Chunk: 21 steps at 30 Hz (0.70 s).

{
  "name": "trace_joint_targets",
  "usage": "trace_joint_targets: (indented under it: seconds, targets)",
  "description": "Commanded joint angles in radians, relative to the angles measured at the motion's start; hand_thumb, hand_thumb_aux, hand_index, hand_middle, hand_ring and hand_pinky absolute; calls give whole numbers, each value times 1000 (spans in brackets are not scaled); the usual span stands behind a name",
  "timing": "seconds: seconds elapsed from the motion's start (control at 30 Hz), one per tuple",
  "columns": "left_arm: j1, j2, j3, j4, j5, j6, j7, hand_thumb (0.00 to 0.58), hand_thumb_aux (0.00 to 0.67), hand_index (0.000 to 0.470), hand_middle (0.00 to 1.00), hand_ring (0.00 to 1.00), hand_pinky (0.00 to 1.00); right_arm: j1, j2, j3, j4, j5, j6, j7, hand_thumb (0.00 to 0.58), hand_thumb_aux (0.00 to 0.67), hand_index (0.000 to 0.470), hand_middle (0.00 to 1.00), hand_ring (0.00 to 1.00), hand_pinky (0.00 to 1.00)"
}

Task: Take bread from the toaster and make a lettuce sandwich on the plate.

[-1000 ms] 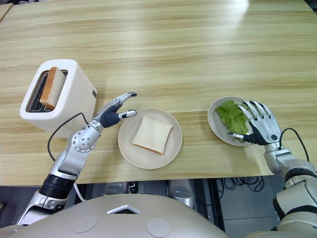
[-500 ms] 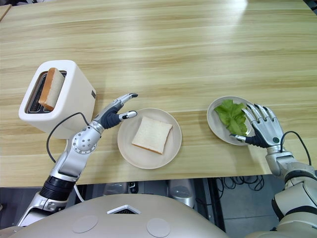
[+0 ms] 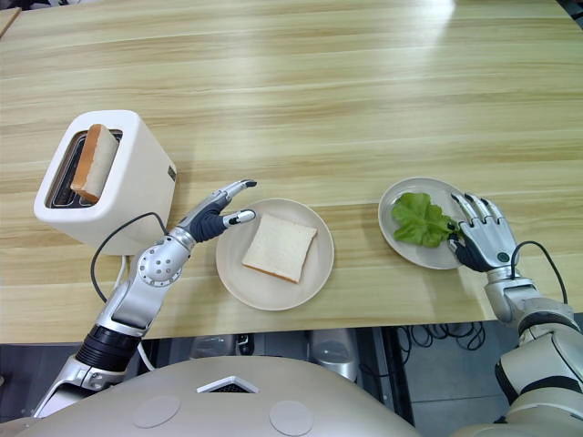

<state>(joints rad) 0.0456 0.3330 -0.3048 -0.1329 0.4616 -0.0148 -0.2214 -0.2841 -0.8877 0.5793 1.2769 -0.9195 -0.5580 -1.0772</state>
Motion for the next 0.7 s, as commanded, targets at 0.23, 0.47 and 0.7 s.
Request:
trace_joint_targets:
  seconds: [0.23,0.47,0.7]
  targets:
    - [-12,-2,3,38,3,0,10,0,0,0,0,0,0,-7,17,13,0,4,-15,6,580,670,460,0,0,0]
    - [-12,-4,1,53,6,-11,20,0,0,0,0,0,0,-31,2,-10,-50,17,-73,-51,580,670,460,1000,1000,1000]
    - [-24,2,30,49,-4,-17,40,0,0,0,0,0,0,-60,-45,-57,-232,29,-153,-80,580,670,460,1000,1000,1000]
